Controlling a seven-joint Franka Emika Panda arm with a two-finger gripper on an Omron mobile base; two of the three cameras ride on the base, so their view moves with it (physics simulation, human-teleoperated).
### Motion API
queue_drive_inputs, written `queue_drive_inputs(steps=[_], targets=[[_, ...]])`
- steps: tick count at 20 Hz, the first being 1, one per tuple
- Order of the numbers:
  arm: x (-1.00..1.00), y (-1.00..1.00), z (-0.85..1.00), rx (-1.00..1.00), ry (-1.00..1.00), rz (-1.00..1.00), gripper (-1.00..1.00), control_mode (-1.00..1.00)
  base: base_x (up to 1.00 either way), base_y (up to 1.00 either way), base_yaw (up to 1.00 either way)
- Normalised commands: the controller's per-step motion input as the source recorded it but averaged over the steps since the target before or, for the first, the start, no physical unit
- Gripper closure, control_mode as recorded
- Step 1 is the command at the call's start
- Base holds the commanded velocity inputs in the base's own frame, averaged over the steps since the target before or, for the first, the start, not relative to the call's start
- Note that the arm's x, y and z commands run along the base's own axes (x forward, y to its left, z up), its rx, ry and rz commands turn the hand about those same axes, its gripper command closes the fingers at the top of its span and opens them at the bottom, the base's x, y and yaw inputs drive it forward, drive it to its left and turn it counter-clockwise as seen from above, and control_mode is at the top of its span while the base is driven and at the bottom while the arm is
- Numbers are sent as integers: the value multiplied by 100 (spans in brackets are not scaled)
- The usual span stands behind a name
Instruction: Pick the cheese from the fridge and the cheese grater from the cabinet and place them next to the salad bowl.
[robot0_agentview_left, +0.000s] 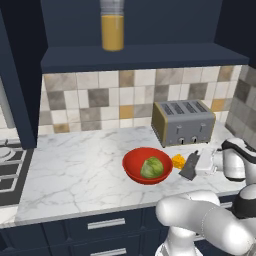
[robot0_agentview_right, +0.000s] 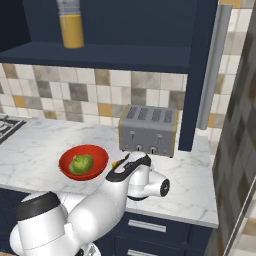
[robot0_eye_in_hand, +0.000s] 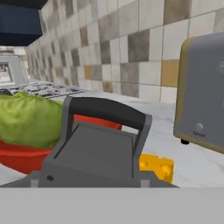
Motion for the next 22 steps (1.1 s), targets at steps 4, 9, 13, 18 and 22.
queue_drive_inputs(steps=[4,9,13,18,22], targets=[[0,48,-32,-14,-8,1,100,-100,0,0,0],[0,39,-34,-14,-1,0,100,-100,0,0,0],[-1,18,-40,-5,0,0,100,-100,0,0,0],[0,15,-43,-1,0,0,100,-100,0,0,0],[0,13,-37,0,0,0,100,-100,0,0,0]])
